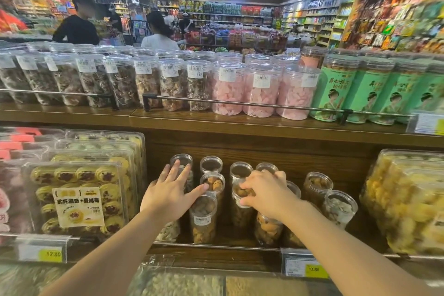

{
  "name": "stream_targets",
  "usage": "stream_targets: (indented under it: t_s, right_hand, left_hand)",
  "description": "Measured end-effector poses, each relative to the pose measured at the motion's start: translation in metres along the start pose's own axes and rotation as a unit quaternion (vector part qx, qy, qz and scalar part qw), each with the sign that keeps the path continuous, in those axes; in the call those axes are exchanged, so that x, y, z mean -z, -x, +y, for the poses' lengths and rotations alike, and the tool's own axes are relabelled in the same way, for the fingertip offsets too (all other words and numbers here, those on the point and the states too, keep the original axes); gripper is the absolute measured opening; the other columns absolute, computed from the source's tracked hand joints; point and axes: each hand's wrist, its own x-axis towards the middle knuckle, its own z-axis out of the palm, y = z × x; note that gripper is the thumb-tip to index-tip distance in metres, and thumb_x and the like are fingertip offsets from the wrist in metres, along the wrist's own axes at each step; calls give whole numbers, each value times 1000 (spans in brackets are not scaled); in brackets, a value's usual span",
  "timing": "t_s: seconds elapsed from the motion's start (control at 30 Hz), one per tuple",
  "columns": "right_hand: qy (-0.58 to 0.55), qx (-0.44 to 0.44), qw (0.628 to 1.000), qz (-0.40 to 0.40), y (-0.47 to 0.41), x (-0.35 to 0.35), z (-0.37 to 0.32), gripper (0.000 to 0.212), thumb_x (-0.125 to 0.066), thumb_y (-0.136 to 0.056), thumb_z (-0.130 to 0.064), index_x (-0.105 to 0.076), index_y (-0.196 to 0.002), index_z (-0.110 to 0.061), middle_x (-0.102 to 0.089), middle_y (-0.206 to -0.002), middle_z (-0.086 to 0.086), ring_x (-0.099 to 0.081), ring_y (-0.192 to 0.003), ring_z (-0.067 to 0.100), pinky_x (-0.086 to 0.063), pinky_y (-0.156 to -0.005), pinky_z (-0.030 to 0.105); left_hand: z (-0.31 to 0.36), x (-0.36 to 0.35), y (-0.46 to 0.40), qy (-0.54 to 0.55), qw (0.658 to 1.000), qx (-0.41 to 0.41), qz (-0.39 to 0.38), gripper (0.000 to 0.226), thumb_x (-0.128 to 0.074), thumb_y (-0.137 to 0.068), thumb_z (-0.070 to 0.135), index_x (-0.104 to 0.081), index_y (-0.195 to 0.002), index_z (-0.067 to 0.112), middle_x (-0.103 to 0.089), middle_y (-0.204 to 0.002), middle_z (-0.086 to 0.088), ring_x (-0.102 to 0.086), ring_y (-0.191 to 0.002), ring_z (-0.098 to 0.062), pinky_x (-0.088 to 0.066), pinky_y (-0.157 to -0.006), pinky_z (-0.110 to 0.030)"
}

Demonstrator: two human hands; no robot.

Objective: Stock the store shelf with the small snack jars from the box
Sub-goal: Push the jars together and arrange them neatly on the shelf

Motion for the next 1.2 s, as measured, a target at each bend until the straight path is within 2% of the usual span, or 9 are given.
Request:
stream_targets:
  t_s: [0.27, 0.4, 0.53, 0.7, 0.8, 0.9, 1.07, 1.13, 1.2]
  right_hand:
    - [-46, 5, 998, 37, -3, -1, 11, 46, -58, -99, -49, -55, -143, -37, -51, -149, -12, -39, -141, 16, -20, -116, 51]
    - [-115, -86, 983, 112, -14, 18, 63, 33, -58, -102, -34, -63, -135, -35, -57, -143, -9, -49, -135, 18, -31, -117, 52]
    - [-155, -118, 980, 46, -24, 32, 92, 36, -67, -98, -26, -66, -134, -26, -59, -143, 2, -51, -135, 23, -41, -114, 47]
    - [-137, -114, 984, -22, -41, 27, 80, 49, -80, -86, -36, -68, -132, -21, -64, -135, 5, -58, -125, 24, -47, -108, 43]
    - [-116, -133, 984, 2, -46, 20, 74, 46, -80, -87, -39, -70, -128, -22, -66, -128, 4, -60, -120, 26, -44, -109, 50]
    - [-137, -144, 980, 18, -49, 16, 71, 47, -78, -88, -39, -68, -130, -20, -67, -128, 6, -62, -118, 27, -44, -109, 51]
    - [-204, -122, 971, 13, -40, 27, 84, 69, -81, -84, -43, -54, -146, -26, -54, -146, 6, -51, -134, 24, -44, -108, 42]
    - [-201, -105, 974, -12, -31, 37, 89, 66, -83, -82, -42, -58, -141, -28, -58, -139, 1, -54, -131, 20, -45, -104, 38]
    - [-186, -88, 978, -46, -20, 45, 93, 57, -85, -81, -37, -63, -133, -32, -62, -133, -3, -57, -127, 18, -47, -106, 40]
  left_hand:
    - [0, 0, 0, 0, 1000, -3, 5, 99, -8, -77, 96, -2, -161, 42, 11, -168, 12, 13, -155, -16, -7, -124, -50]
    - [-1, 0, 1, 0, 1000, -3, 1, 102, -8, -75, 97, -1, -160, 43, 12, -168, 13, 14, -155, -15, -7, -124, -50]
    - [-2, -1, -1, 4, 1000, -2, 1, 105, -7, -72, 99, -1, -160, 43, 12, -168, 13, 14, -155, -14, -7, -124, -50]
    - [-2, 0, -1, 5, 1000, -2, 0, 102, -9, -74, 98, -1, -160, 44, 12, -168, 13, 13, -155, -13, -8, -124, -50]
    - [-1, 1, 1, -1, 1000, -5, 0, 98, -11, -77, 95, -1, -160, 44, 12, -168, 13, 13, -155, -13, -8, -124, -50]
    - [-1, 1, 1, -2, 1000, -4, -1, 98, -11, -77, 96, -1, -160, 44, 12, -167, 13, 13, -155, -12, -9, -124, -49]
    - [-1, 2, 1, 3, 1000, -5, 1, 102, -7, -74, 98, -1, -160, 44, 11, -168, 13, 13, -155, -13, -9, -124, -49]
    - [-1, 2, 1, 4, 1000, -5, 0, 103, -7, -73, 98, -1, -160, 44, 11, -168, 13, 13, -155, -13, -9, -124, -50]
    - [-1, 2, 1, 5, 1000, -5, -2, 104, -6, -72, 99, -1, -160, 44, 11, -168, 13, 13, -155, -13, -9, -124, -50]
